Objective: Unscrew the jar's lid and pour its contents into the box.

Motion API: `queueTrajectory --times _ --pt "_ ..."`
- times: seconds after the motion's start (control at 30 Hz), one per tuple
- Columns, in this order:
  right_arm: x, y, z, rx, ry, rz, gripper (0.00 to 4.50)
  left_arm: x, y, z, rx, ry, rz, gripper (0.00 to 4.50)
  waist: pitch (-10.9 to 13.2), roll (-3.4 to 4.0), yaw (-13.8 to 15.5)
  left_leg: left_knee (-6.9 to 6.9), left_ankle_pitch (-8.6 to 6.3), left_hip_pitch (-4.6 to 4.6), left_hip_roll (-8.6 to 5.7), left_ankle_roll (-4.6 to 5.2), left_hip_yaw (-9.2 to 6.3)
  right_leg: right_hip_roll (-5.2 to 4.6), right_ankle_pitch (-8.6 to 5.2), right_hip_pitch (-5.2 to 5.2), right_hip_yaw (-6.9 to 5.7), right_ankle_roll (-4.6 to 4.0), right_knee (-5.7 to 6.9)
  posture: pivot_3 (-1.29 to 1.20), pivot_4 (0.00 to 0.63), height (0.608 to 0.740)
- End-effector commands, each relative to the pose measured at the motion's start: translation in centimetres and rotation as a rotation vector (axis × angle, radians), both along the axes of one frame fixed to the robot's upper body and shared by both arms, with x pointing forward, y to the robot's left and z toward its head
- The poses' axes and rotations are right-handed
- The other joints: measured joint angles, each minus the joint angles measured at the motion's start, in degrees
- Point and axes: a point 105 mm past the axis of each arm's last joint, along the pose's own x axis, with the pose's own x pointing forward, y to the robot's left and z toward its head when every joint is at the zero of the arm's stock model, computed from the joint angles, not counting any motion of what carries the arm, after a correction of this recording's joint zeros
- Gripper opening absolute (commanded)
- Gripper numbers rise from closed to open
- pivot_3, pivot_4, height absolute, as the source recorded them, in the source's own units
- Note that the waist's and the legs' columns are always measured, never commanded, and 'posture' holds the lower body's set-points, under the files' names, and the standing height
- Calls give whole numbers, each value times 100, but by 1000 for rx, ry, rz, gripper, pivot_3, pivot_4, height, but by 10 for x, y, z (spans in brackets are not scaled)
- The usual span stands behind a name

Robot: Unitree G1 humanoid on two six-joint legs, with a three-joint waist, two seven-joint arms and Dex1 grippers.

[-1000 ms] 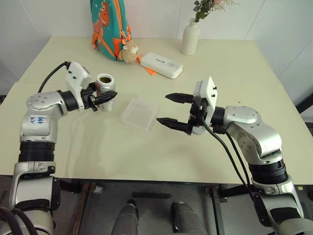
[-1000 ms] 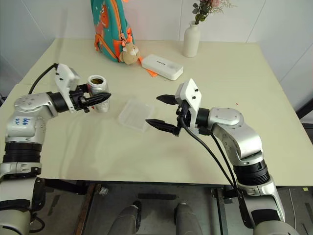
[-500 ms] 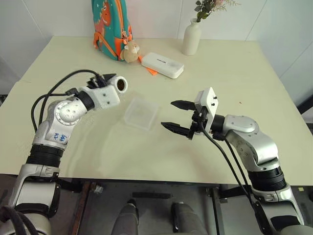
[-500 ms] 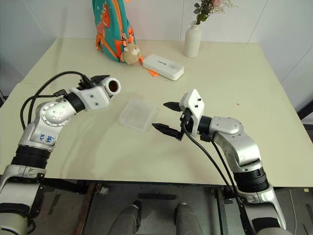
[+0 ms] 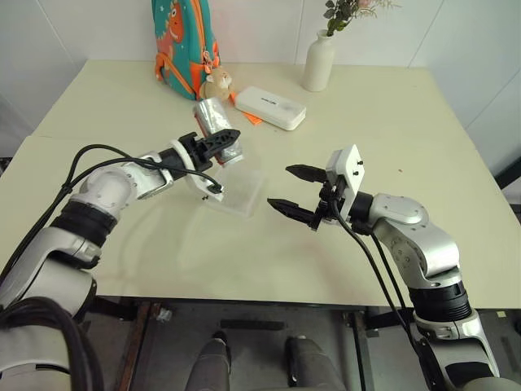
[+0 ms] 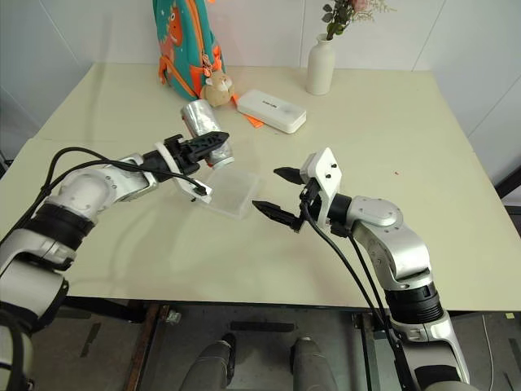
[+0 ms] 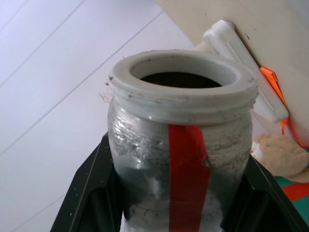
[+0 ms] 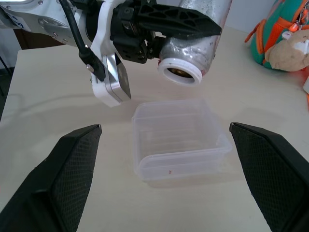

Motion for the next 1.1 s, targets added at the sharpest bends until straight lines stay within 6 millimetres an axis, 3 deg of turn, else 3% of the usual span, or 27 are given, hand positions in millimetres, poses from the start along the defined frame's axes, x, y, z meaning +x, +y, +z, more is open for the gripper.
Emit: queueTrajectory --times 0.03,0.3,0.47,0.6,0.7,0.83,0.9,1.0,1.1 --pt "-8 0 16 62 -55 4 4483 5 -2 15 36 -71 -5 2007 0 0 -1 0 0 0 0 0 0 0 -1 0 0 1 0 0 150 740" --pt "-9 1 15 94 -56 -12 4483 -1 -4 19 25 -62 -44 2007 0 0 6 2 -1 -3 -2 1 1 -3 -2 0 1 3 1 0 150 740" --pt "-11 -1 16 95 -60 -9 4483 2 14 35 -269 161 10 2007 0 0 -1 3 -1 -2 -2 0 1 -2 -2 -1 1 3 6 0 150 740" --pt "-13 -5 15 79 -58 -2 4483 9 50 46 -832 527 65 2007 0 1 -6 3 0 0 -1 -1 2 -4 -3 0 -1 1 6 0 150 740" --pt "-15 -7 15 65 -60 0 4483 20 84 41 -1246 806 122 2007 -1 1 5 9 0 0 -1 -1 2 -5 -4 2 -4 -2 13 0 150 740" --pt "-15 -9 15 33 -76 2 4483 32 129 16 -1742 1064 193 2007 0 0 -44 20 2 2 -2 3 0 -4 -2 6 -5 -2 20 0 150 740" --pt "-15 -10 14 19 -81 2 4483 33 145 3 -1898 1096 231 2007 0 0 -77 21 2 3 -1 3 -3 -3 -2 7 -5 -2 24 0 150 740" --pt "-15 -10 14 2 -86 5 4483 31 168 -12 -2204 1144 117 2007 -1 -1 -98 26 2 5 -2 3 -7 -4 -2 10 -7 -2 26 0 150 740" --pt "-15 -11 14 -3 -87 5 4483 26 179 -18 -2245 1091 41 2007 -1 -2 -116 31 2 4 -2 3 -9 -4 -1 11 -8 0 26 0 150 740"
